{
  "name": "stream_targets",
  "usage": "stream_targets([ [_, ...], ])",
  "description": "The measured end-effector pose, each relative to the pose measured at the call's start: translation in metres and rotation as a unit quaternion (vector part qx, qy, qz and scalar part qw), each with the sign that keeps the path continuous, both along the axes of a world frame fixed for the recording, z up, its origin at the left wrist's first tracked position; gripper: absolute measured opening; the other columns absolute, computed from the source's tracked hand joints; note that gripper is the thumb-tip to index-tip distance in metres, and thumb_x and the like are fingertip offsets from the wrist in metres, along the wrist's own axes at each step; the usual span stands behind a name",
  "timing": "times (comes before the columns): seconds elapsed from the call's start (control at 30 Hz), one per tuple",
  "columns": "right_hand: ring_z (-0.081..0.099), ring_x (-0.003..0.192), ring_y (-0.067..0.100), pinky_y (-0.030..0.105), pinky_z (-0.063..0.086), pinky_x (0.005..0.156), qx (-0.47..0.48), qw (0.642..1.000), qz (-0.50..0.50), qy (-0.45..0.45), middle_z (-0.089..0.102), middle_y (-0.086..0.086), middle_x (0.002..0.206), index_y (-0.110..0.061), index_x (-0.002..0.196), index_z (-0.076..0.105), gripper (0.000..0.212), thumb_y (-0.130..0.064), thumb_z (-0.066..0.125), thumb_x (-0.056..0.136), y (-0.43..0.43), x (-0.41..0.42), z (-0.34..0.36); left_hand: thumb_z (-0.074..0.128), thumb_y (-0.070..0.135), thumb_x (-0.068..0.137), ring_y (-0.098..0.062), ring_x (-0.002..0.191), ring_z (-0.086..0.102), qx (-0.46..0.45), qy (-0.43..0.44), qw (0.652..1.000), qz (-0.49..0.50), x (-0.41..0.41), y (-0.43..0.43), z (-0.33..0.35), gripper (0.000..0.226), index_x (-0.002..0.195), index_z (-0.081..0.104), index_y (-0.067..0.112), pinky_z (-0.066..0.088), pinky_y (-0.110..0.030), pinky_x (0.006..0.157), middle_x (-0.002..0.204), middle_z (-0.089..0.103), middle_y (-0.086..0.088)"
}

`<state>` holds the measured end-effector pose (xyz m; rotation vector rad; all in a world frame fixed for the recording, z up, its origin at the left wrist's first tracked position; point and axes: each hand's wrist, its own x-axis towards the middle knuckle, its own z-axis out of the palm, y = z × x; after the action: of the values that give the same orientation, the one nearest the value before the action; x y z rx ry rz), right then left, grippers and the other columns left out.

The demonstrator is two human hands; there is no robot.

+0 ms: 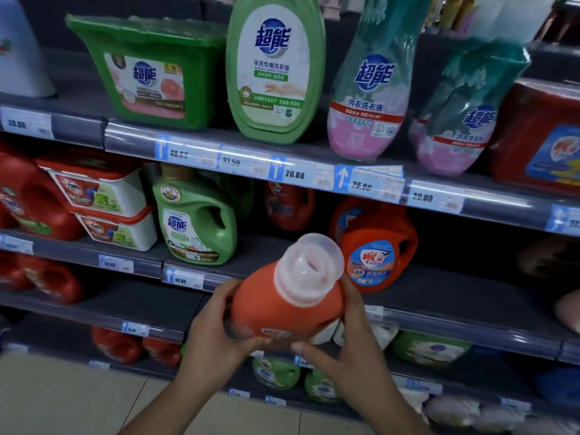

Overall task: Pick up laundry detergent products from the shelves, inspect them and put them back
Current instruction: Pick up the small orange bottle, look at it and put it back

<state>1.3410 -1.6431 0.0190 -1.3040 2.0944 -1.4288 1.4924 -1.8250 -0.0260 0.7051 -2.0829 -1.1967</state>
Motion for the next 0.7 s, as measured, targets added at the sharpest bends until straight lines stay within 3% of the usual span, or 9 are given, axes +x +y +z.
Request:
stream_targets([
  [0.07,0.031,0.149,-0.009,0.017,0.035,0.113,-0.009,1.000,-0.021,-0.013,0.025,-0.034,0.163,-0.068,0.150,0.015,0.101,-0.070,0.081,0.073,-0.015,-0.002,-0.002,0.097,0.054,0.047,0.007,0.114,0.061,0.004,-0.007,1.000,-0.005,-0.003,-0.011,-0.003,0.100,0.125,0.038,0.073,0.054,-0.031,0.089,0.123,0.058,0.039],
  [0.17,0.040,0.140,-0.013,0.006,0.039,0.105,-0.029,0.998,-0.051,-0.010,0.035,-0.041,0.151,-0.068,0.145,0.025,0.094,-0.059,0.085,0.074,-0.036,-0.015,-0.003,0.094,0.061,0.045,-0.004,0.115,0.064,0.018,-0.017,1.000,-0.019,-0.017,-0.030,-0.005,0.101,0.127,0.035,0.072,0.058,-0.038,0.092,0.128,0.061,0.026],
  [0.3,0.046,0.133,-0.014,0.001,0.040,0.098,-0.045,0.995,-0.086,-0.015,0.041,-0.041,0.143,-0.068,0.141,0.030,0.089,-0.061,0.085,0.072,-0.063,-0.030,-0.009,0.090,0.065,0.044,-0.006,0.111,0.065,0.015,-0.016,0.999,-0.035,-0.047,-0.059,-0.005,0.097,0.123,0.034,0.069,0.055,-0.031,0.087,0.123,0.063,0.021],
  [0.4,0.045,0.133,-0.014,0.001,0.039,0.100,-0.056,0.992,-0.112,0.012,0.040,-0.043,0.141,-0.068,0.140,0.031,0.085,-0.068,0.082,0.072,-0.079,-0.041,-0.015,0.095,0.056,0.048,-0.013,0.111,0.062,0.009,-0.017,0.999,-0.049,-0.069,-0.078,-0.008,0.101,0.128,0.032,0.060,0.052,-0.029,0.085,0.122,0.062,0.015],
  [0.5,0.043,0.139,-0.007,0.005,0.037,0.105,-0.059,0.989,-0.132,0.033,0.040,-0.032,0.147,-0.065,0.143,0.030,0.084,-0.076,0.076,0.073,-0.091,-0.053,-0.021,0.100,0.044,0.054,-0.005,0.106,0.057,-0.004,-0.014,0.998,-0.058,-0.086,-0.094,-0.016,0.100,0.127,0.032,0.059,0.046,-0.013,0.079,0.116,0.053,0.034],
  [0.53,0.043,0.140,-0.004,0.007,0.038,0.107,-0.061,0.988,-0.136,0.036,0.042,-0.027,0.148,-0.063,0.144,0.031,0.084,-0.074,0.077,0.074,-0.094,-0.057,-0.023,0.101,0.040,0.054,-0.005,0.106,0.057,-0.011,-0.016,0.998,-0.056,-0.092,-0.099,-0.017,0.101,0.128,0.033,0.056,0.045,-0.014,0.078,0.114,0.051,0.036],
  [0.63,0.046,0.138,-0.002,0.008,0.038,0.106,-0.070,0.986,-0.141,0.055,0.045,-0.019,0.147,-0.060,0.145,0.033,0.084,-0.064,0.081,0.076,-0.104,-0.071,-0.031,0.102,0.032,0.053,-0.013,0.107,0.058,-0.022,-0.015,0.999,-0.046,-0.108,-0.108,-0.021,0.102,0.130,0.037,0.046,0.048,-0.029,0.078,0.114,0.058,0.019],
  [0.7,0.045,0.137,-0.005,0.006,0.038,0.106,-0.063,0.986,-0.140,0.059,0.045,-0.013,0.148,-0.061,0.145,0.032,0.086,-0.053,0.086,0.078,-0.110,-0.078,-0.037,0.102,0.029,0.052,-0.015,0.105,0.060,-0.024,-0.016,0.999,-0.046,-0.117,-0.113,-0.024,0.101,0.129,0.038,0.044,0.049,-0.031,0.080,0.116,0.060,0.011],
])
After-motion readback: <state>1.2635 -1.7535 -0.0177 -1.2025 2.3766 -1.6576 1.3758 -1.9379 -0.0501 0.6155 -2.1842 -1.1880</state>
